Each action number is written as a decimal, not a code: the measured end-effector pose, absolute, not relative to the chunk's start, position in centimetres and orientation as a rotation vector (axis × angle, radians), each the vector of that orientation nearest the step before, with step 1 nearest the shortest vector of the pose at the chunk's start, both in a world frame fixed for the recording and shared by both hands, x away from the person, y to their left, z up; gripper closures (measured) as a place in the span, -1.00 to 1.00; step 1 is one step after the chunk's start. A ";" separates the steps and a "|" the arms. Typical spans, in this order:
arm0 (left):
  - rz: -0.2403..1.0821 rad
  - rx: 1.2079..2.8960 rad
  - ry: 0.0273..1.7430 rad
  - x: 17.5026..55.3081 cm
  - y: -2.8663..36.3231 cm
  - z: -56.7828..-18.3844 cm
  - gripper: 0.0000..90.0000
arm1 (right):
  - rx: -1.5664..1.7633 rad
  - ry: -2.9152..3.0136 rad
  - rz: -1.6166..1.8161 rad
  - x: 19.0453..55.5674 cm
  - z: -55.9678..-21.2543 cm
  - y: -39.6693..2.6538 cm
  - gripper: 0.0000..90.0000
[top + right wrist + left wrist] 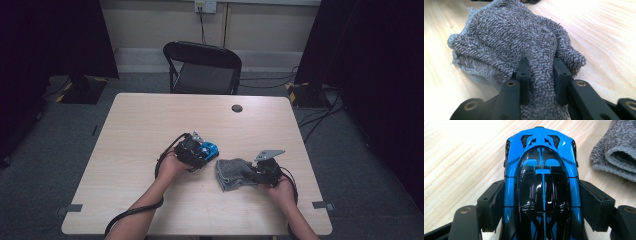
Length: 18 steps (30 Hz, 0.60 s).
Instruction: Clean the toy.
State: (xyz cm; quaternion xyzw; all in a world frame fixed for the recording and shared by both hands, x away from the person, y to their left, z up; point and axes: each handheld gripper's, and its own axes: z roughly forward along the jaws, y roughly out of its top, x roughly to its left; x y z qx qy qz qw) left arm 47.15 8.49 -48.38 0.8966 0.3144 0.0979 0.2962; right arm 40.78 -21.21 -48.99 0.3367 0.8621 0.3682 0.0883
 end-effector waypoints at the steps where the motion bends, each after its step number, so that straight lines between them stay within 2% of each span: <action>1: 0.260 2.384 0.836 47.2 8.5 -48.4 -0.40 | 1.002 2.566 1.096 40.8 -49.0 -21.2 0.58; 5: 0.286 2.390 0.818 47.3 8.1 -48.4 -0.47 | 0.999 2.566 1.095 40.8 -49.0 -21.2 0.58; 10: 0.255 2.395 0.842 47.7 7.8 -48.7 -0.51 | 1.001 2.567 1.095 40.8 -49.0 -21.2 0.58; 13: 0.248 2.387 0.858 47.7 7.9 -48.7 -0.43 | 1.001 2.567 1.094 40.8 -49.0 -21.2 0.58; 18: 0.251 2.391 0.880 47.6 7.9 -48.6 -0.42 | 1.001 2.567 1.094 40.8 -49.0 -21.2 0.58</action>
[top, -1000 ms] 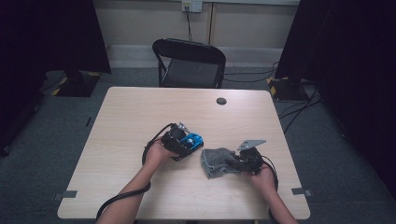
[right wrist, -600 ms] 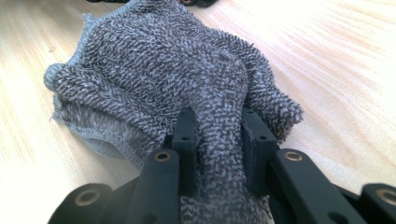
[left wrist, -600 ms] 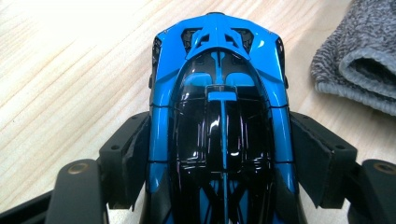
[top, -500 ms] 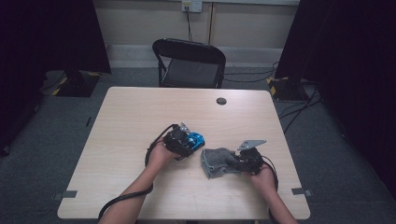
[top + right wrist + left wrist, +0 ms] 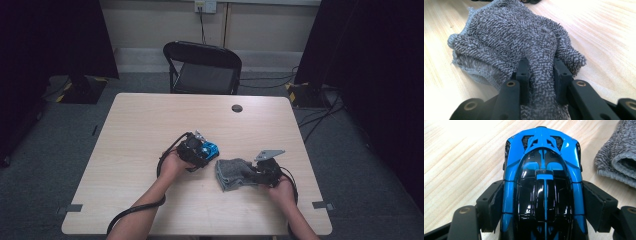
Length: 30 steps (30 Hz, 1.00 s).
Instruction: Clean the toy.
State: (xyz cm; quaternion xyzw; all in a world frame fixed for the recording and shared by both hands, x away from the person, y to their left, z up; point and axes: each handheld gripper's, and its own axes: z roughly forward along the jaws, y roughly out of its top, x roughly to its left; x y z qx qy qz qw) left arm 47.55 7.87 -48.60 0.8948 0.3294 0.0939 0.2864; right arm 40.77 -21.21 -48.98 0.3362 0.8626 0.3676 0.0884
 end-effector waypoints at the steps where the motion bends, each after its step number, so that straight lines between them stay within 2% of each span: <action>1: 0.248 2.383 0.890 47.5 7.9 -48.6 -0.42 | 0.997 2.567 1.095 40.8 -49.0 -21.2 0.58; 30: 0.221 2.376 0.900 46.4 8.9 -46.7 -0.37 | 1.011 2.566 1.089 40.8 -48.9 -21.2 0.58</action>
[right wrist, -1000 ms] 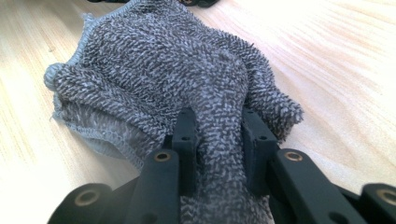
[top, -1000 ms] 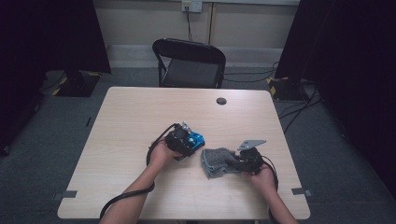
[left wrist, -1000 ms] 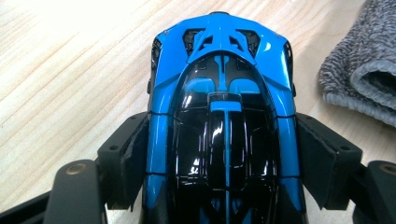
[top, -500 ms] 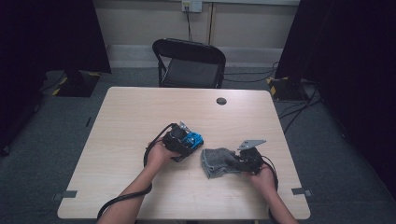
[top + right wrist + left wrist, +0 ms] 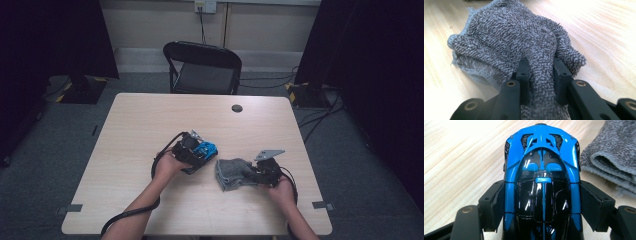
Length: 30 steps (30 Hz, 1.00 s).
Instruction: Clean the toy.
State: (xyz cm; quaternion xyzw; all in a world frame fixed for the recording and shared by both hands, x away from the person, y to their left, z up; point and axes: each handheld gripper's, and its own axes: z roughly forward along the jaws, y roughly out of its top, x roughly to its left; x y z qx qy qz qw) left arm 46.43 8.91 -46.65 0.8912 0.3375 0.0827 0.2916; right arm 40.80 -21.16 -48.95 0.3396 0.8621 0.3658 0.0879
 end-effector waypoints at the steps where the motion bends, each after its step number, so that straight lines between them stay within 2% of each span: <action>1: 0.214 2.373 0.895 46.4 9.0 -46.5 -0.37 | 1.014 2.566 1.090 40.8 -48.9 -21.2 0.58; 17: 0.190 2.391 0.776 44.6 9.4 -44.4 -0.37 | 1.107 2.537 1.053 41.4 -48.1 -21.2 0.72; 25: 0.182 2.424 0.663 43.1 8.5 -43.0 -0.37 | 1.259 2.344 1.067 43.3 -45.9 -22.9 0.73; 30: 0.168 2.441 0.600 42.3 7.0 -42.6 -0.37 | 1.270 2.288 1.069 44.9 -44.0 -22.0 0.73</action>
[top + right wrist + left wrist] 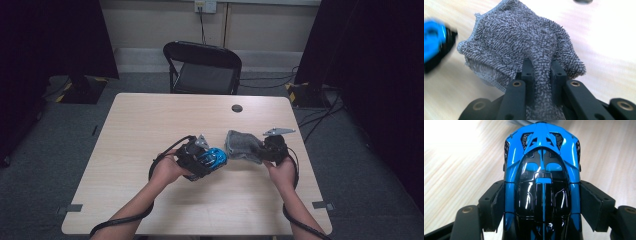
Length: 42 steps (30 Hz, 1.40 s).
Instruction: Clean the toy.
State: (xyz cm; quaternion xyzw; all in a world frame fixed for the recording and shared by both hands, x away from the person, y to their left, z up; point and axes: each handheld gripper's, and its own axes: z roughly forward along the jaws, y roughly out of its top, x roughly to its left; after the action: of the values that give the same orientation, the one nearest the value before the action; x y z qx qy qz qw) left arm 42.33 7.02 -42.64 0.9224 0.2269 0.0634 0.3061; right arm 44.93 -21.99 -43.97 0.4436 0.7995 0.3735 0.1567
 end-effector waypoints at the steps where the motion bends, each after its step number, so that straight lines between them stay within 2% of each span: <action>1: 0.168 2.441 0.600 42.3 7.0 -42.6 -0.37 | 1.270 2.288 1.069 44.9 -44.0 -22.0 0.73; 8: 0.147 2.461 0.547 41.8 5.1 -42.8 -0.37 | 1.248 2.284 1.049 46.2 -43.0 -18.9 0.73; 14: 0.144 2.452 0.623 42.9 5.6 -43.5 -0.37 | 1.202 2.348 1.087 45.9 -43.0 -16.9 0.72; 42: 0.204 2.413 0.844 45.6 9.8 -43.9 -0.37 | 1.113 2.480 1.132 42.8 -44.8 -18.2 0.73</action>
State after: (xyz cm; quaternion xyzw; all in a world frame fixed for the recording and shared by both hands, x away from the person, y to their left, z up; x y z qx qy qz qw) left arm 45.58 9.76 -43.92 0.9021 0.3154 0.0763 0.2845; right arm 42.78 -18.20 -44.76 0.3761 0.8382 0.3824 0.0983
